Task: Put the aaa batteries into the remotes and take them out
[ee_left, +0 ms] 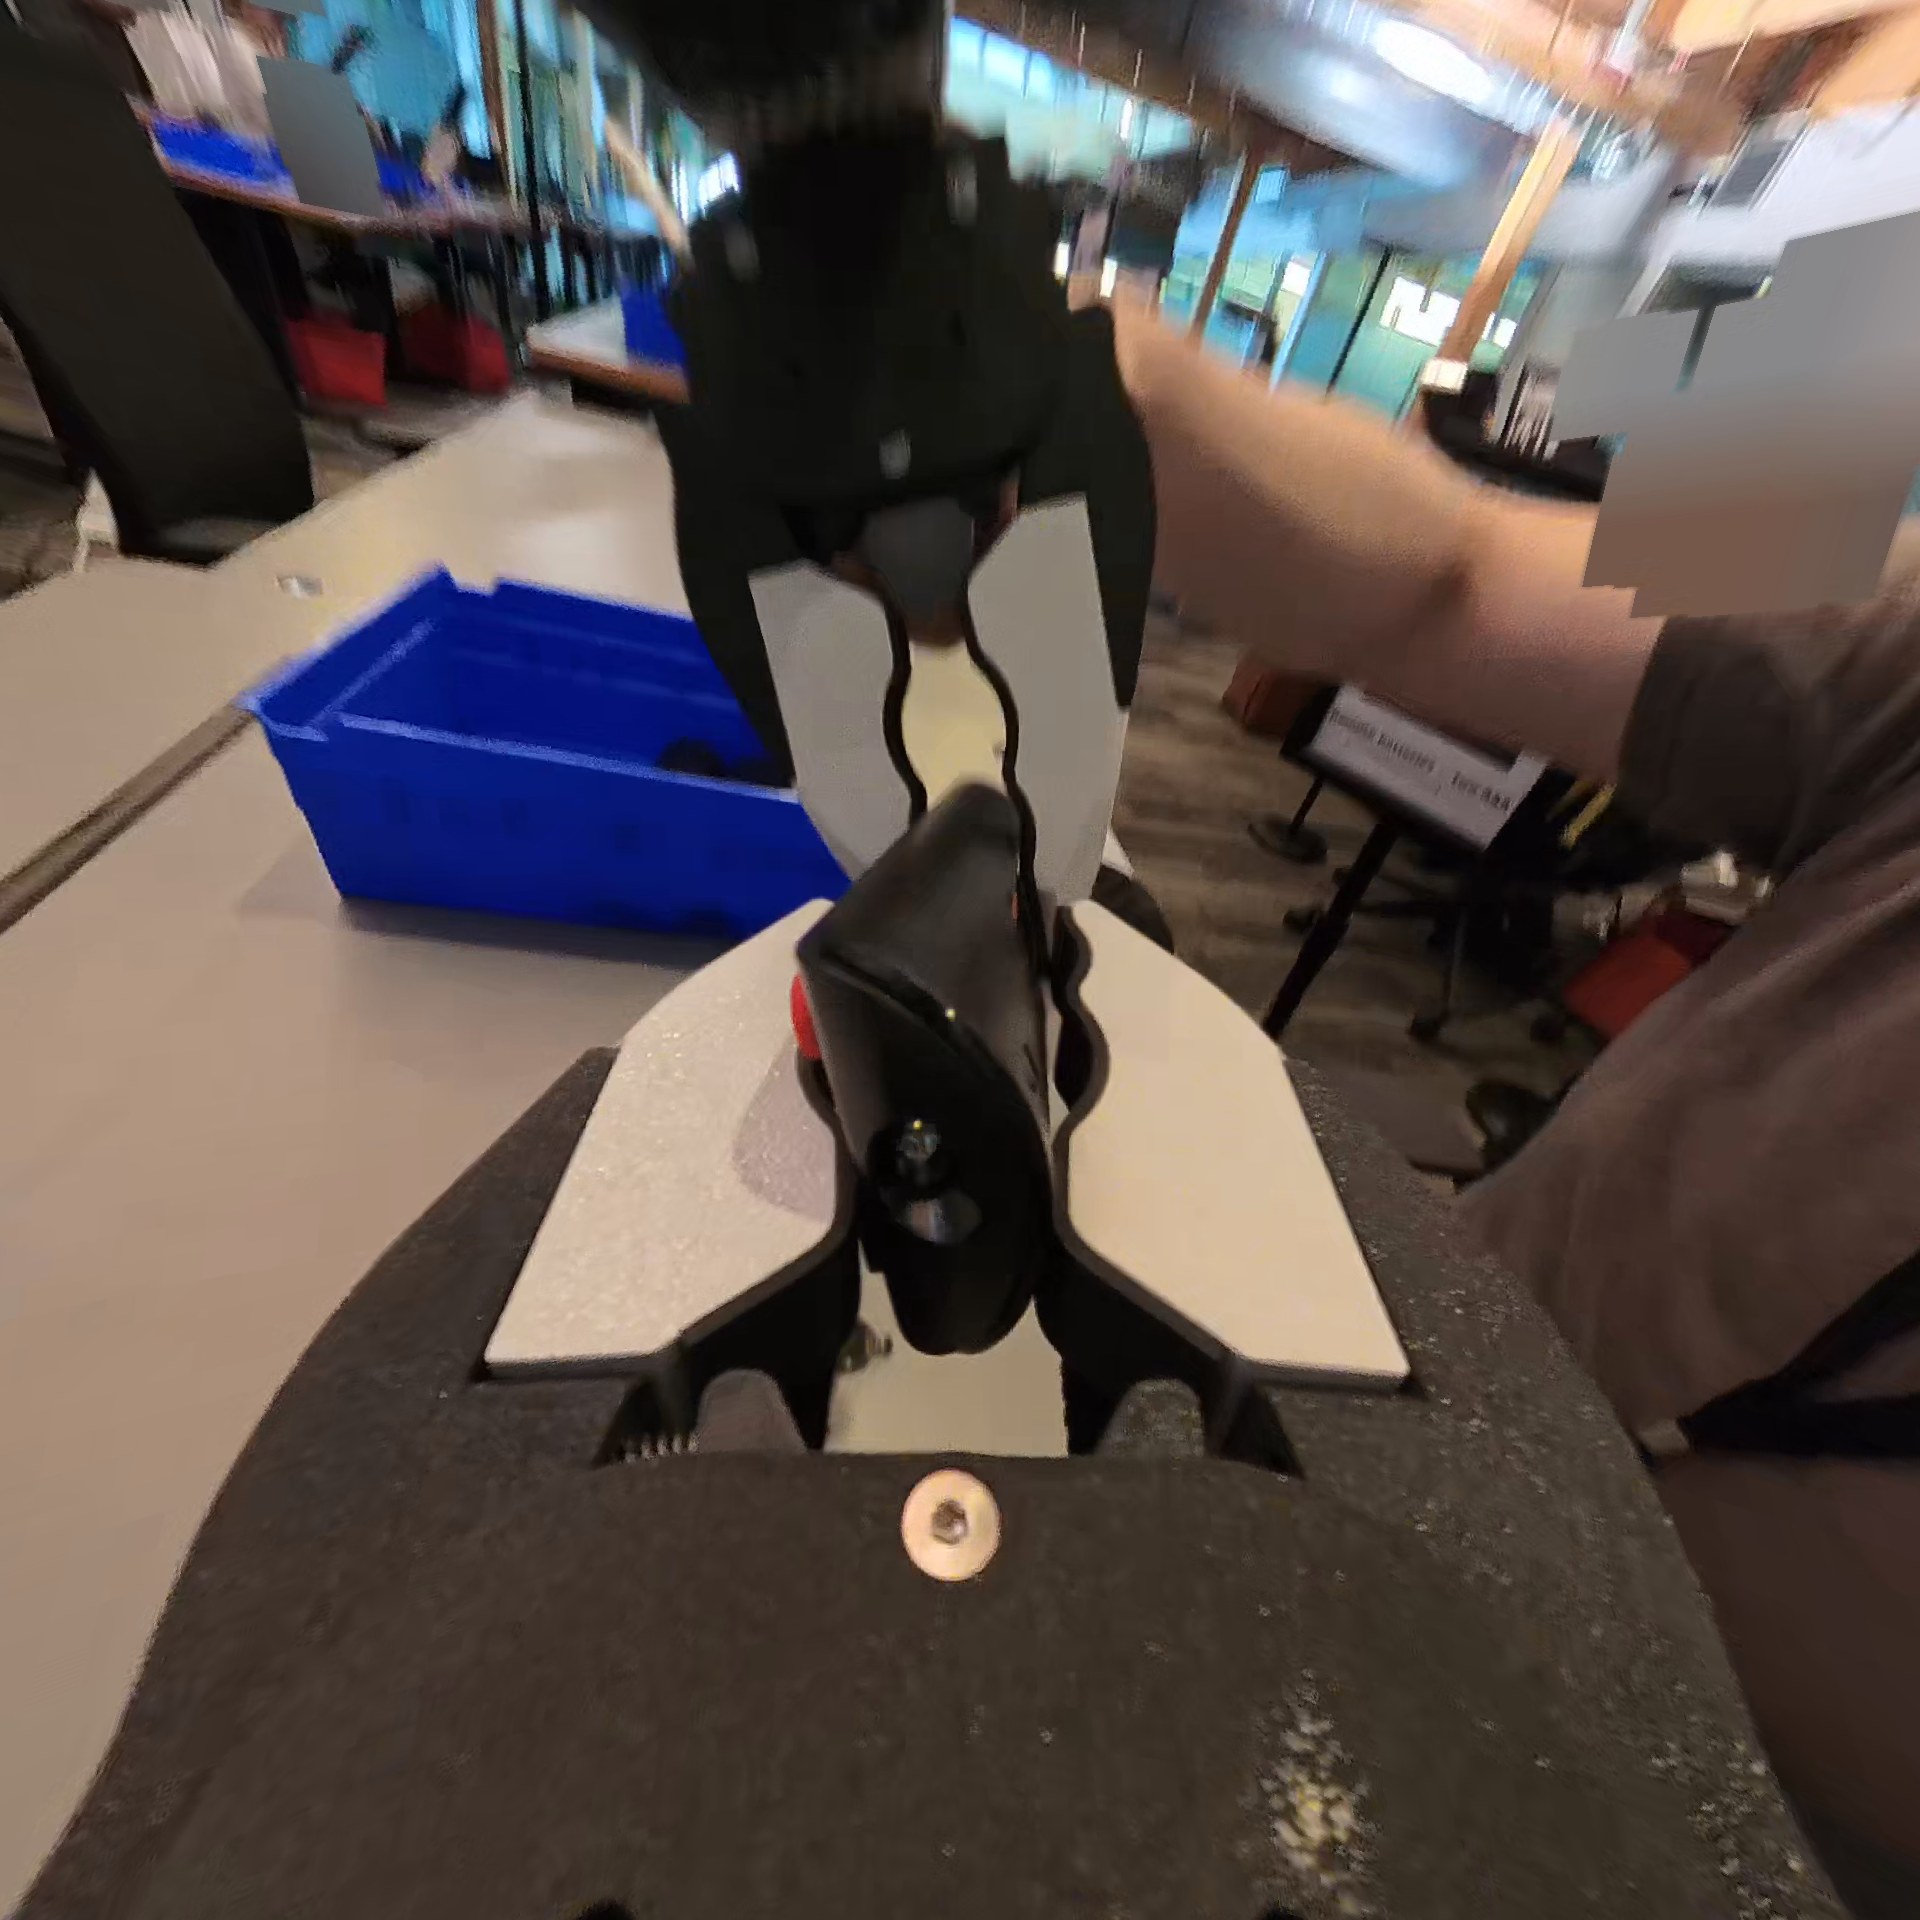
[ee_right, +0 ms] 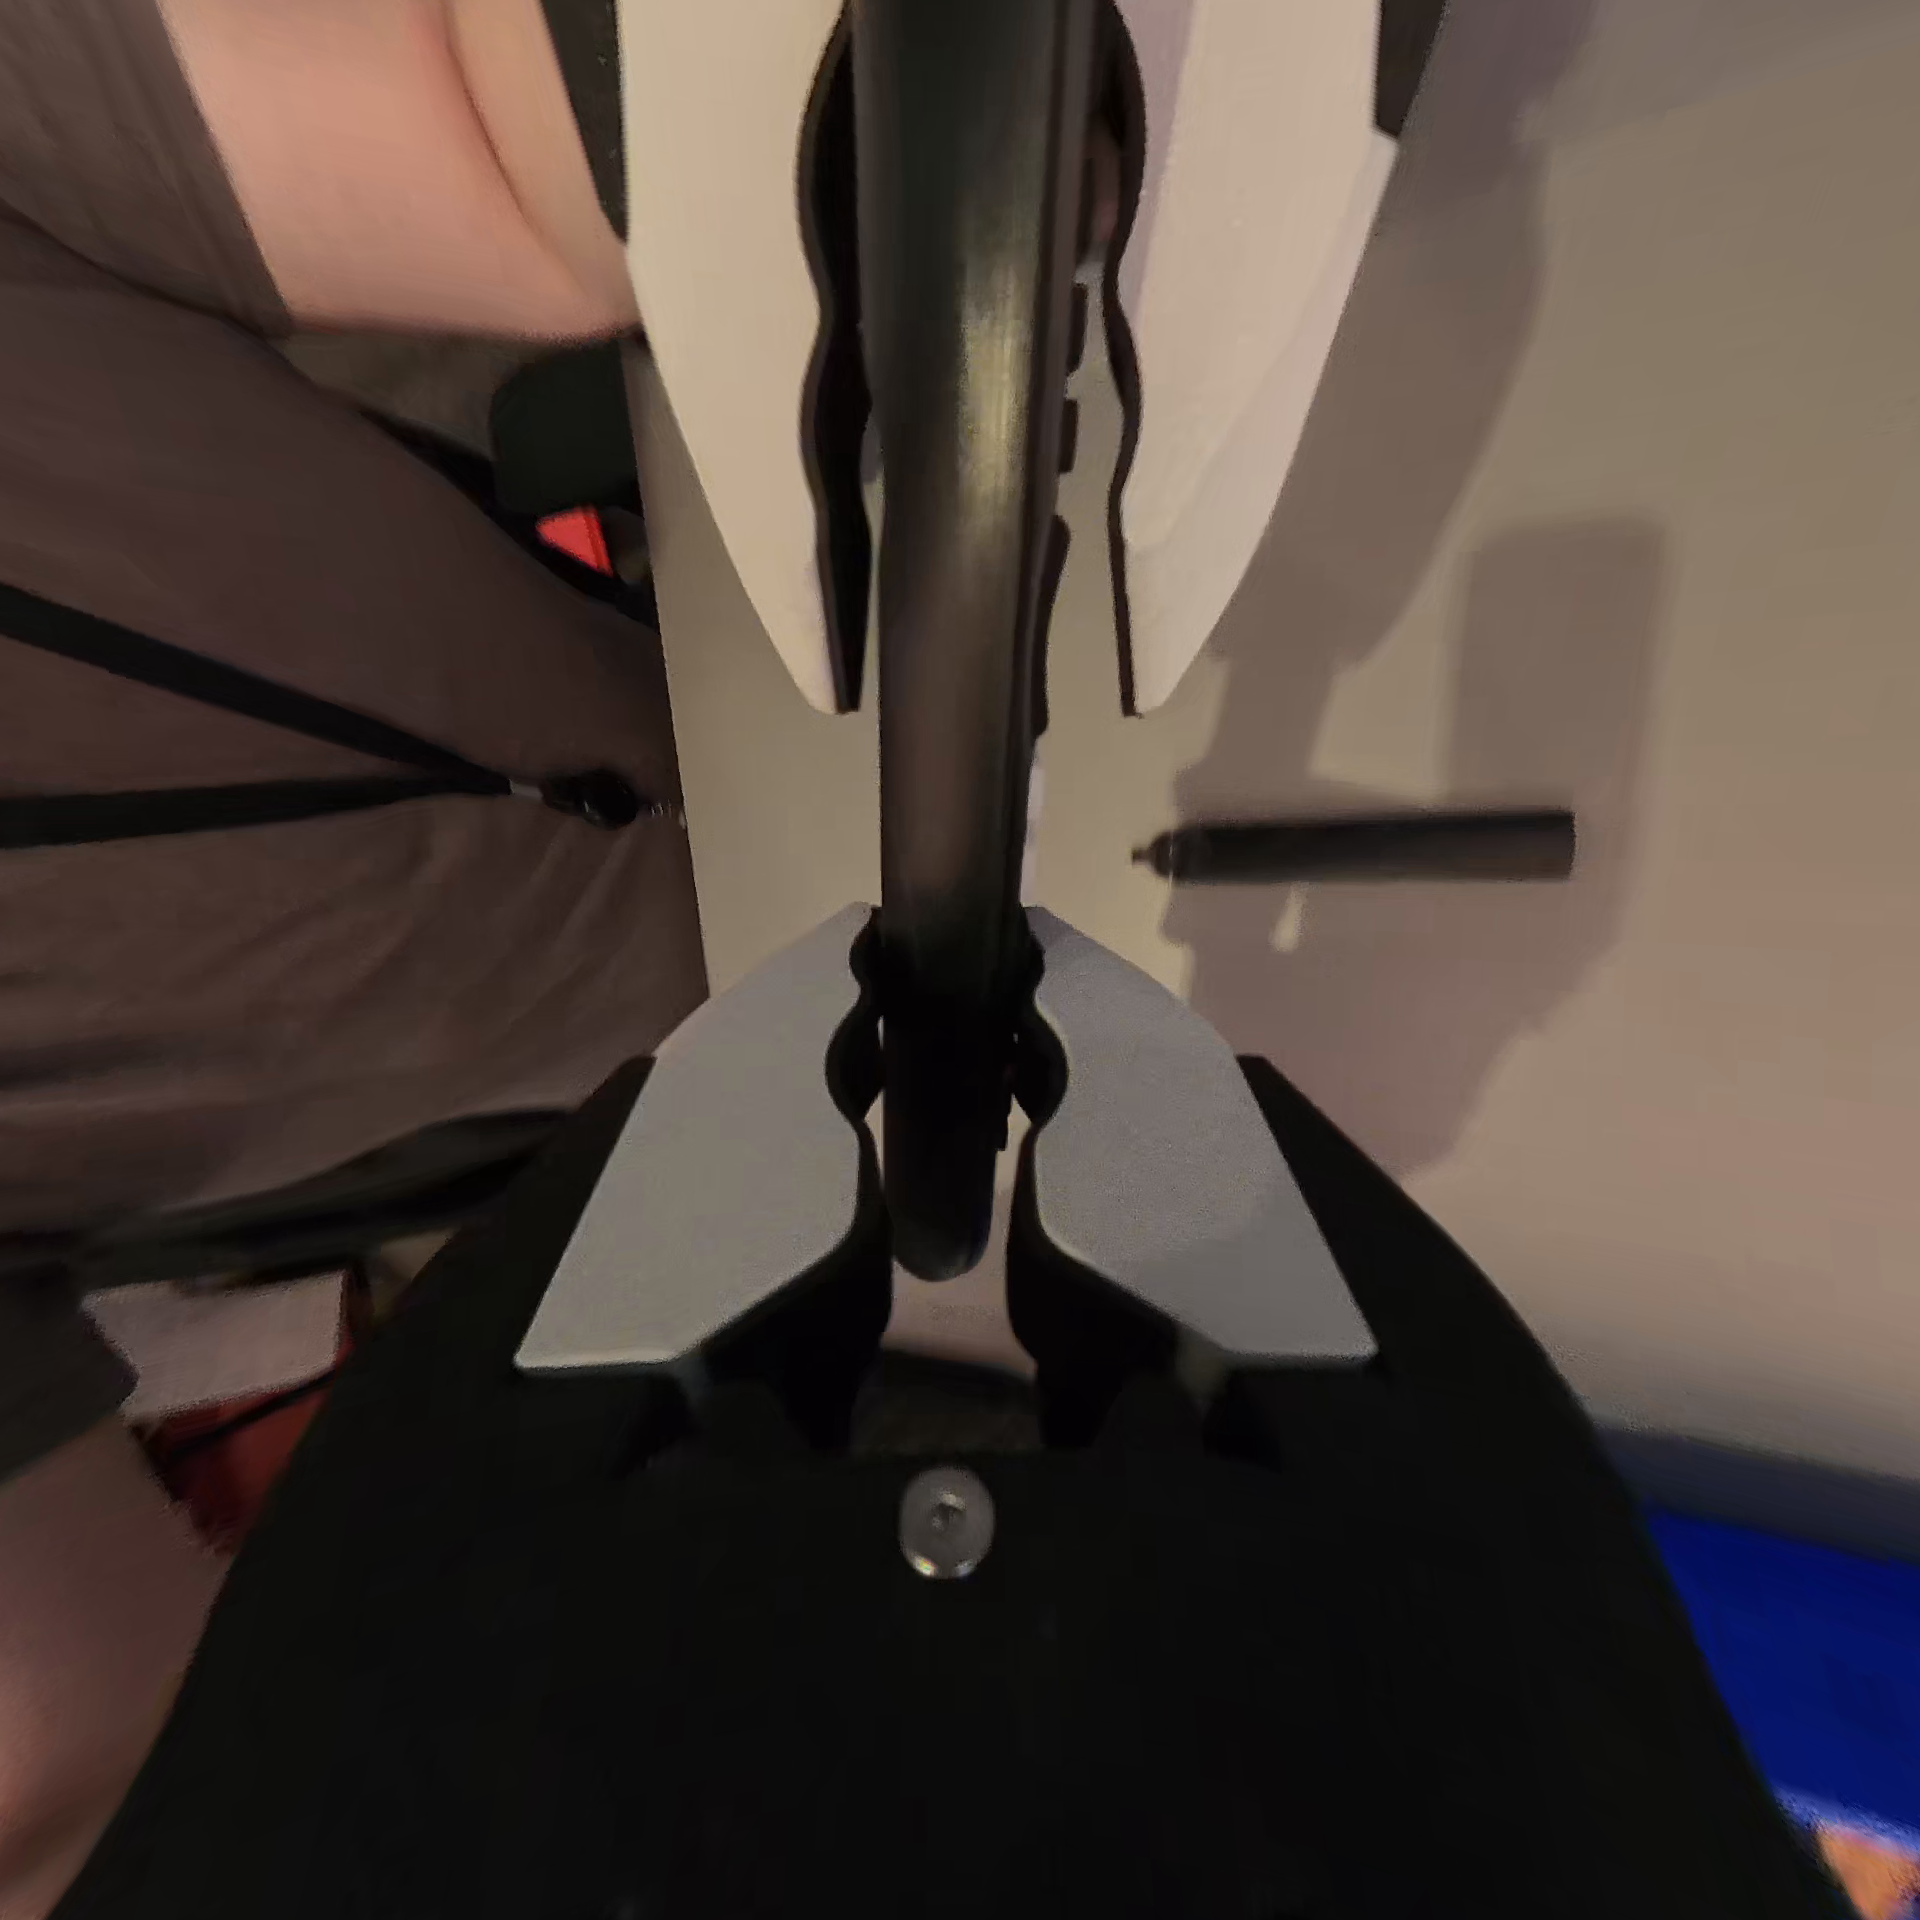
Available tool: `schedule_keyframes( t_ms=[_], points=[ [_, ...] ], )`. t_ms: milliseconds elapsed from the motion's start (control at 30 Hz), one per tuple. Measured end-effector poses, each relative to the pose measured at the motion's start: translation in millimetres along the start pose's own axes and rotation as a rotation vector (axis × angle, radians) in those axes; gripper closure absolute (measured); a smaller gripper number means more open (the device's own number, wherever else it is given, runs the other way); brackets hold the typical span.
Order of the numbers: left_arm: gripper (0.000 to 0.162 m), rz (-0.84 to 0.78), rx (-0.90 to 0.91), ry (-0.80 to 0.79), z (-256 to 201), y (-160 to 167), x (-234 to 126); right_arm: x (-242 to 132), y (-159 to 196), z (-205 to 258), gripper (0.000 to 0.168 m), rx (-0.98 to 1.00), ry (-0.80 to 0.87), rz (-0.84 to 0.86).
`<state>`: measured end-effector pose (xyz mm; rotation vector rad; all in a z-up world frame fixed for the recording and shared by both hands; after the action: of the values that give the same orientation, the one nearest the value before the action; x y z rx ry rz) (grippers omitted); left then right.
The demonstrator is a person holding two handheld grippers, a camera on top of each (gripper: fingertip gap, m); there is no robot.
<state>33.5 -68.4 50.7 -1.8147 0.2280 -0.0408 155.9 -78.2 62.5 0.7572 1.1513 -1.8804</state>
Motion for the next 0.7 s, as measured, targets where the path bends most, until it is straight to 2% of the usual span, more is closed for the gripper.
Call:
schedule_keyframes(
  t_ms=[67, 167, 333, 467, 633, 700],
  points=[
    [0.125, -0.15, -0.016, 0.014, 3, -9, -9, 3, -2, -2, 0.146, -0.025, 0.012, -0.149],
    [0.124, -0.357, -0.141, 0.049, 9, -20, -22, 9, -5, -4, 0.146, -0.035, 0.013, -0.354],
    [0.123, -0.392, -0.238, 0.034, 19, -18, -24, 22, -5, -11, 0.146, -0.021, 0.007, -0.586],
    [0.124, -0.277, -0.212, 0.011, 19, -14, -23, 31, -2, -19, 0.147, 0.014, -0.059, -0.646],
    [0.126, 0.087, -0.078, -0.068, 14, 5, -26, 27, 5, -20, 0.146, 0.008, -0.135, -0.612],
    [0.12, 0.222, 0.031, -0.182, 13, 8, -30, 26, 8, -16, 0.146, -0.018, -0.144, -0.51]
  ],
)
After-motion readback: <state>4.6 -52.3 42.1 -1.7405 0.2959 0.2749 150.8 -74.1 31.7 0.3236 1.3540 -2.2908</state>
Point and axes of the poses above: each gripper's, where its closed fingertips meet, x out along the fingers, y out of its underside, z = x × y across the jaws, the point moved 7 cm from there along -x, back along the fingers, and after that the axes turned 1 degree about -x, right-handed, at the moved point
